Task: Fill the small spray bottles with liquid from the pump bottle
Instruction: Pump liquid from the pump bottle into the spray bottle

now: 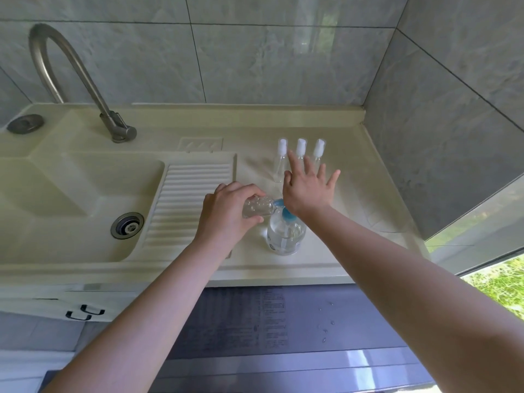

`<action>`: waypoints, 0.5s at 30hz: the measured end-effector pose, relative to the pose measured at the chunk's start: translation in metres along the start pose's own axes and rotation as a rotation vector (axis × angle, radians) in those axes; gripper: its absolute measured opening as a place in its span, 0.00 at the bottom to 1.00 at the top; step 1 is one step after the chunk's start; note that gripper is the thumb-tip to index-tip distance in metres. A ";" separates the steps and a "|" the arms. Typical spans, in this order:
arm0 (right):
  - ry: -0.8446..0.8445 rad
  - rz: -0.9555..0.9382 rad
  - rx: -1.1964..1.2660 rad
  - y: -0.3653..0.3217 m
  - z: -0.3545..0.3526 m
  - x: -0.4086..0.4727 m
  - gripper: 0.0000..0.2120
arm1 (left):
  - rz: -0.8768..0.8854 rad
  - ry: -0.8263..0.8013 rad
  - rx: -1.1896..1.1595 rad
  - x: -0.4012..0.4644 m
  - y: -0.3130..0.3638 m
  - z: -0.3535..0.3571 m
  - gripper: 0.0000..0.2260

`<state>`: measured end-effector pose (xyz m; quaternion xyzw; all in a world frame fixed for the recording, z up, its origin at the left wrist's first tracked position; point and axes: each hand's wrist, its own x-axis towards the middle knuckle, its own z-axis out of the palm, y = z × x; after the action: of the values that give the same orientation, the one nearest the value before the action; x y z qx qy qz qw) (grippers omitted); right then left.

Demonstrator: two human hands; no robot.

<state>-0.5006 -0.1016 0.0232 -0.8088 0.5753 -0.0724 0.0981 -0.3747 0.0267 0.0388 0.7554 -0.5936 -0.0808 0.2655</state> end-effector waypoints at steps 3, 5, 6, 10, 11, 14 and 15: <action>0.047 -0.023 -0.048 -0.002 -0.004 0.001 0.27 | 0.007 0.001 0.013 0.000 0.000 -0.001 0.20; 0.070 -0.034 -0.056 -0.002 -0.007 0.004 0.27 | 0.012 0.008 0.013 0.000 0.001 -0.001 0.20; 0.066 -0.035 -0.058 -0.002 -0.006 0.005 0.27 | 0.014 0.013 0.009 0.000 0.001 -0.001 0.20; 0.022 -0.014 0.018 -0.003 0.003 0.001 0.26 | 0.009 0.013 0.001 0.000 0.000 0.000 0.20; 0.031 -0.024 0.012 -0.003 0.004 0.001 0.26 | 0.007 0.013 0.000 -0.001 0.000 0.000 0.20; 0.078 -0.045 -0.014 -0.004 -0.003 0.003 0.26 | 0.007 0.015 -0.010 -0.002 -0.001 0.000 0.20; 0.087 -0.041 -0.006 -0.004 -0.006 0.005 0.26 | 0.008 0.018 -0.019 -0.002 -0.001 0.000 0.20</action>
<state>-0.4970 -0.1058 0.0302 -0.8167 0.5626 -0.1078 0.0691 -0.3746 0.0287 0.0376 0.7511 -0.5935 -0.0784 0.2782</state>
